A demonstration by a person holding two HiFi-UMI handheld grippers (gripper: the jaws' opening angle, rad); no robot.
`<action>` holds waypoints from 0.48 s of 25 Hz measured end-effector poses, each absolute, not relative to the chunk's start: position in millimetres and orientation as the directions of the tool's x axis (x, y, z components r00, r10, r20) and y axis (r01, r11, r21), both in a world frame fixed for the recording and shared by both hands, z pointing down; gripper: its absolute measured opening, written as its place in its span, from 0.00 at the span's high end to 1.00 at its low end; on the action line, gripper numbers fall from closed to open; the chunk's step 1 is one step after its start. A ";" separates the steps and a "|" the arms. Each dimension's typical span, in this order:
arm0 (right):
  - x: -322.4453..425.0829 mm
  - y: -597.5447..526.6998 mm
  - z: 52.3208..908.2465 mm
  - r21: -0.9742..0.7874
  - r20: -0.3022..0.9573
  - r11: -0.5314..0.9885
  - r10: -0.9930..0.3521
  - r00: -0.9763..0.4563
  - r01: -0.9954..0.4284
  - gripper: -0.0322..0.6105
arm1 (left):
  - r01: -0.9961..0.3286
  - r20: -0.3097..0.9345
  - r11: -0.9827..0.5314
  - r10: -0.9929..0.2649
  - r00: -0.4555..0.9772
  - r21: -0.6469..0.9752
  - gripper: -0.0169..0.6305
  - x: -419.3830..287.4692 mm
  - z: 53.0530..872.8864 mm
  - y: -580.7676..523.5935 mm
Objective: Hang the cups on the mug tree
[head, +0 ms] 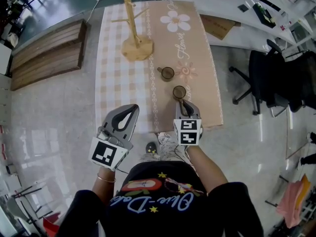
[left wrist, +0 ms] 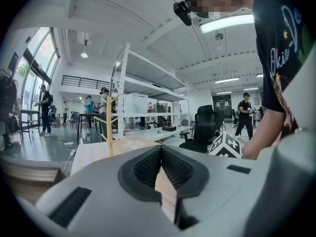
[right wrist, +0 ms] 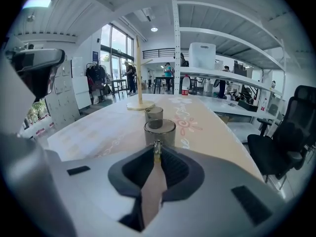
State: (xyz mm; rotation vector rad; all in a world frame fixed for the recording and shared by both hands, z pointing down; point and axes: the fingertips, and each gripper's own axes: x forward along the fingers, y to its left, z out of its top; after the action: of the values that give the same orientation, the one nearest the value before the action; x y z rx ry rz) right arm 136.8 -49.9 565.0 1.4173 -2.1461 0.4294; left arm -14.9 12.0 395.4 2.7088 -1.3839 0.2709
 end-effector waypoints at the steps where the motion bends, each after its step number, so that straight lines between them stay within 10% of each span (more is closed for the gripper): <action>1: 137.1 -50.0 563.3 0.022 0.582 0.399 -0.751 -0.313 -0.917 0.87 | -0.810 0.193 -0.586 -0.796 0.574 -0.005 0.96 -15.1 394.7 12.3; 12: 138.5 -50.0 541.6 0.009 0.552 0.409 -0.763 -0.337 -0.912 0.87 | -0.819 0.188 -0.574 -0.805 0.563 -0.005 0.96 -19.1 392.2 19.4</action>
State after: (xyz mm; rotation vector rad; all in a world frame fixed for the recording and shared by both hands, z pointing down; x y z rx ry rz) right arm 138.5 -50.0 541.6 1.4243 -2.1933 0.4172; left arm -19.1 19.4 392.2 2.7036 -1.4069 0.2598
